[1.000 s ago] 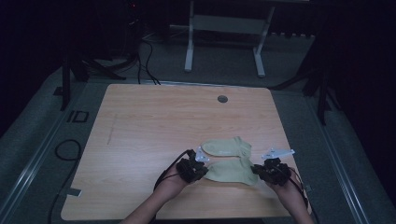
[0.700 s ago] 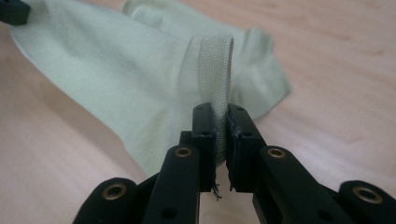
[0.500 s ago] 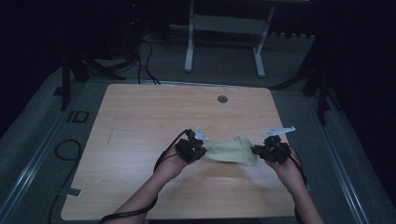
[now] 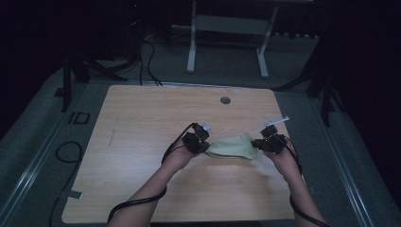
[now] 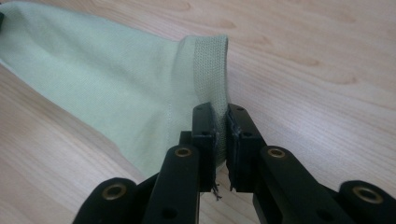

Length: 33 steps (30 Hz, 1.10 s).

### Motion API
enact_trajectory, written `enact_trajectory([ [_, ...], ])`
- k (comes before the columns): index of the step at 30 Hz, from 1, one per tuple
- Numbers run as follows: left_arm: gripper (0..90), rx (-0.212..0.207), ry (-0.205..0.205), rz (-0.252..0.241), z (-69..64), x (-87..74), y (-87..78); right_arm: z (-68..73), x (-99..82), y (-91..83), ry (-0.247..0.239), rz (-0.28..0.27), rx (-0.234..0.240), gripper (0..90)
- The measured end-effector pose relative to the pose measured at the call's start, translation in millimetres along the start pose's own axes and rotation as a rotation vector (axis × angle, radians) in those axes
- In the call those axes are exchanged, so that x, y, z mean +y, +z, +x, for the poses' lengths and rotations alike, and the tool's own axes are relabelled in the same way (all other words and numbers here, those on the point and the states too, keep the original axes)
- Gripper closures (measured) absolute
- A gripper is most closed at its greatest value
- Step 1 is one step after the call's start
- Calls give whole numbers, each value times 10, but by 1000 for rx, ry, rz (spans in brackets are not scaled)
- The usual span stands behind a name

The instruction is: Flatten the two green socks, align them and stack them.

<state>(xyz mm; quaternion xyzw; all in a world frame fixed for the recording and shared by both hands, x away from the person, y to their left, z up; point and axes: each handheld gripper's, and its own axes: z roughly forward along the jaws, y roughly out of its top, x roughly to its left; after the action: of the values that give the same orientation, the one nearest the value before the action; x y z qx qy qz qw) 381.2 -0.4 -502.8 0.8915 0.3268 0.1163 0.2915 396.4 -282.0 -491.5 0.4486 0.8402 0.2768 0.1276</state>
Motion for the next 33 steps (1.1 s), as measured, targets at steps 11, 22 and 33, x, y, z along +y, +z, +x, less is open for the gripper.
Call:
enact_trajectory([
  [11, 871, -6, -28, 29, 33, -46, 277, -95, -78, 328, 13, 60, -20, 826],
  [22, 826, -4, -32, 24, 77, -71, 377, -145, -106, 434, 27, 84, -19, 759],
  [33, 632, 46, -20, -79, -6, -1, 163, -96, -143, 295, 19, 44, -29, 627],
])
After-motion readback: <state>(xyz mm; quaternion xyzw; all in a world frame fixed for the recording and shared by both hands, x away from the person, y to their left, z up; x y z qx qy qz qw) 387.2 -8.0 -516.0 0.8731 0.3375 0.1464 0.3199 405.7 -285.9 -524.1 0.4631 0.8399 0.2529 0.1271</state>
